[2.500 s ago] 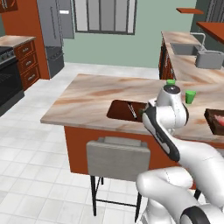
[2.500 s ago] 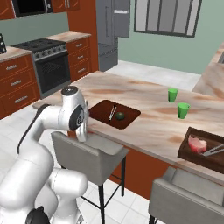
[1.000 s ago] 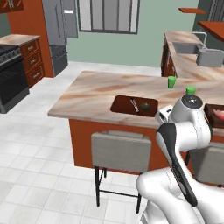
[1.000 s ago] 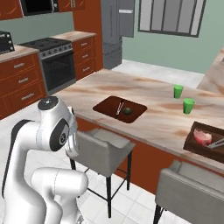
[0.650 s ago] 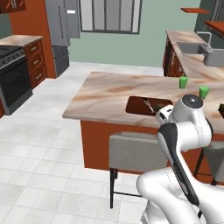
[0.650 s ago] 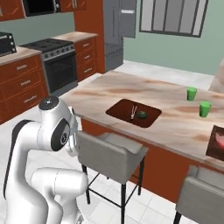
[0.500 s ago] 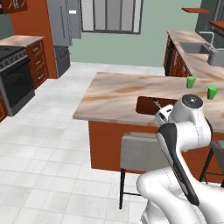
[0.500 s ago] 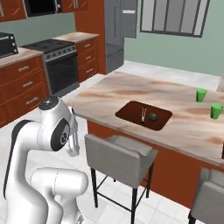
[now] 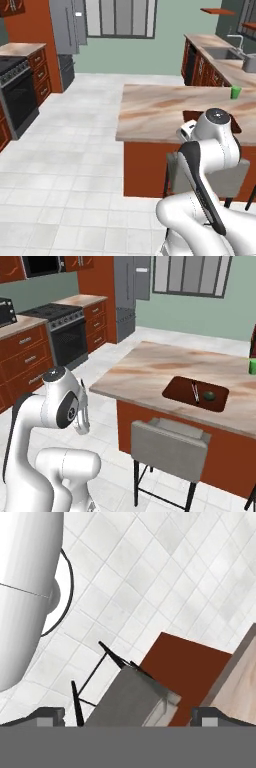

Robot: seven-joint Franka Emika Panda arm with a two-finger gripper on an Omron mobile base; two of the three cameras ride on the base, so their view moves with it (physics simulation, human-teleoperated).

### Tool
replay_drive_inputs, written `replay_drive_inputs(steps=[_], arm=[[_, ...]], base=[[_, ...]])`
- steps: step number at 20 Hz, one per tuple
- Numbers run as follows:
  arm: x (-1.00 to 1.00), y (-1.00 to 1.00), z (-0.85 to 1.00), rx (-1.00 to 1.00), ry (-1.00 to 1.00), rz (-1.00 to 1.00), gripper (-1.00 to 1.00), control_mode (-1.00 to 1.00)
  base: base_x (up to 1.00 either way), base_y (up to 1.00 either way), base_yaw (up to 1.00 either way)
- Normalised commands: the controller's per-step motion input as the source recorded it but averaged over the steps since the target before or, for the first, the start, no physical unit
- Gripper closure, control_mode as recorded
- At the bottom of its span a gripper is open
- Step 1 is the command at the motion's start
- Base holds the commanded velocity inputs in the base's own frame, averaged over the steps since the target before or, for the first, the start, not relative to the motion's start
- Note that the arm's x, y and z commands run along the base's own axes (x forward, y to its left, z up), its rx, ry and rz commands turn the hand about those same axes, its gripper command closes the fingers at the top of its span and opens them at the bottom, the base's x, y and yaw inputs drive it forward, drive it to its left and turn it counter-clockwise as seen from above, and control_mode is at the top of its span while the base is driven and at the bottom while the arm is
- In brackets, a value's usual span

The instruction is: Gather the squash and potato from the fridge and place them on a tray on the dining counter. Then gather the chicken drumstick and steak from the fridge and place them on the other tray.

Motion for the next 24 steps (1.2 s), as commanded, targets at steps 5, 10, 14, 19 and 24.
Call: replay_drive_inputs(steps=[5,10,14,19,24], arm=[[0.00,0.00,0.00,0.00,0.00,0.00,-1.00,1.00],[0.00,0.00,0.00,0.00,0.00,0.00,-1.00,1.00],[0.00,0.00,0.00,0.00,0.00,0.00,-1.00,1.00],[0.00,0.00,0.00,0.00,0.00,0.00,-1.00,1.00],[0.00,0.00,0.00,0.00,0.00,0.00,-1.00,1.00]], base=[[0.08,0.88,-0.32],[0.16,0.81,-0.31],[0.29,0.89,-0.32],[0.51,0.78,-0.23],[0.66,0.69,-0.15]])
